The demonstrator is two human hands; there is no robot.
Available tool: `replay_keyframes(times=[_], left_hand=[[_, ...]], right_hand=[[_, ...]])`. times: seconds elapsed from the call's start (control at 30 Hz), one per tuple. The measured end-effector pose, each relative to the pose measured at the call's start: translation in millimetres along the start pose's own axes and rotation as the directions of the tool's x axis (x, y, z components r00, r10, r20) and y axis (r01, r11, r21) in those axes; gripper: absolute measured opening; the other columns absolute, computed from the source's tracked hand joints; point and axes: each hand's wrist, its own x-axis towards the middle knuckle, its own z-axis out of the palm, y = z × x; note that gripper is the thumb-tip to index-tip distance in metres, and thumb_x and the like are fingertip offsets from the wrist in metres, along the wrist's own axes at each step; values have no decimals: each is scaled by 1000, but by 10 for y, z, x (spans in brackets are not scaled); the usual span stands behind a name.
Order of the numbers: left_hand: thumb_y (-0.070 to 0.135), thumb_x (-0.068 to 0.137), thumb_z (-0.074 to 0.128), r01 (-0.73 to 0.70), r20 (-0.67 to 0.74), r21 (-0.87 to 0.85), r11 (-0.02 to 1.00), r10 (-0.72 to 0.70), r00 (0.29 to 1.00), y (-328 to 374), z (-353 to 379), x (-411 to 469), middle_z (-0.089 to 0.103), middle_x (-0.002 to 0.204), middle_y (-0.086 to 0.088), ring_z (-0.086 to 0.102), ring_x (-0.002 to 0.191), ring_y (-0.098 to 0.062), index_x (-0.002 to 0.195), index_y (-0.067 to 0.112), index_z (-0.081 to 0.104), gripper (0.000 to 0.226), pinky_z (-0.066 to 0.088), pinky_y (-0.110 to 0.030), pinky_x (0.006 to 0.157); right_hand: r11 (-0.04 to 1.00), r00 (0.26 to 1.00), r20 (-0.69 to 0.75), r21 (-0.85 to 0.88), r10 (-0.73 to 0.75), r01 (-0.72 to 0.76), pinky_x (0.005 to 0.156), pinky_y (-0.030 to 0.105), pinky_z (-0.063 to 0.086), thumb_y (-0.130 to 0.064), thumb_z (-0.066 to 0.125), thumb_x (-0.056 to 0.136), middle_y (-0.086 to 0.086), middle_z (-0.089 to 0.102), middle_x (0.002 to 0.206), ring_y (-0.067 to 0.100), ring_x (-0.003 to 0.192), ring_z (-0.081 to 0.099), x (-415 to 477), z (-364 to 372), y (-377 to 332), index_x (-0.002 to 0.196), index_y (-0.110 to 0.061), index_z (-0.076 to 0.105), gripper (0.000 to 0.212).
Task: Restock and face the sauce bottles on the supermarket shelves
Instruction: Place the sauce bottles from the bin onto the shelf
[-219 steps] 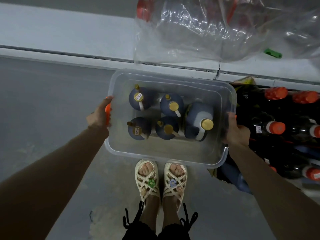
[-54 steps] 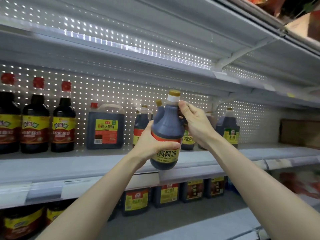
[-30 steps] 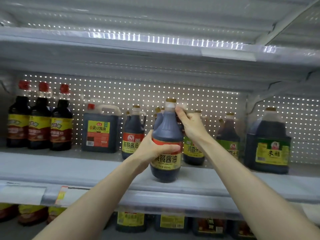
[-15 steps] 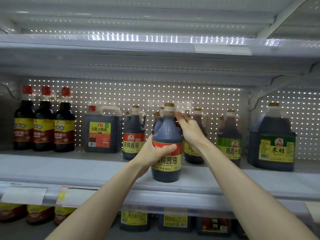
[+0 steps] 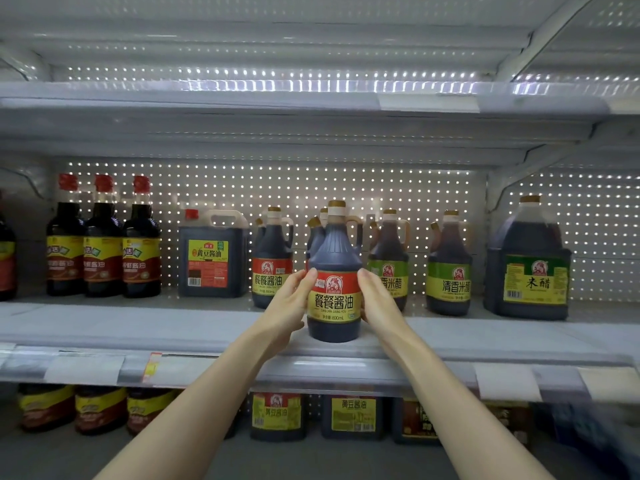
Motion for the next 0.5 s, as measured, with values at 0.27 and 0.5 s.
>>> replay_keyframes(times=[0.27,0.5], left_hand=[[38,100,40,-14,16,-18,1000,14,1000,0,19,-29,54,133,-2,54,114,-19,145,22,33,49,46,-40,88],[29,99,46,-93,-56,23,995,94,994,-31,17,-55,57,104,10,57,89,-2,140,20,38,44,49,-18,60]], right_hand=[[996,1000,-9,-92,16,-17,94,34,46,-39,30,104,-1,52,132,11,108,51,-29,41,-18,146,-25,29,45],[992,1000,-24,-128,15,-18,102,42,45,-41,32,102,0,51,136,15,116,51,-31,57,-24,146,-26,31,46]])
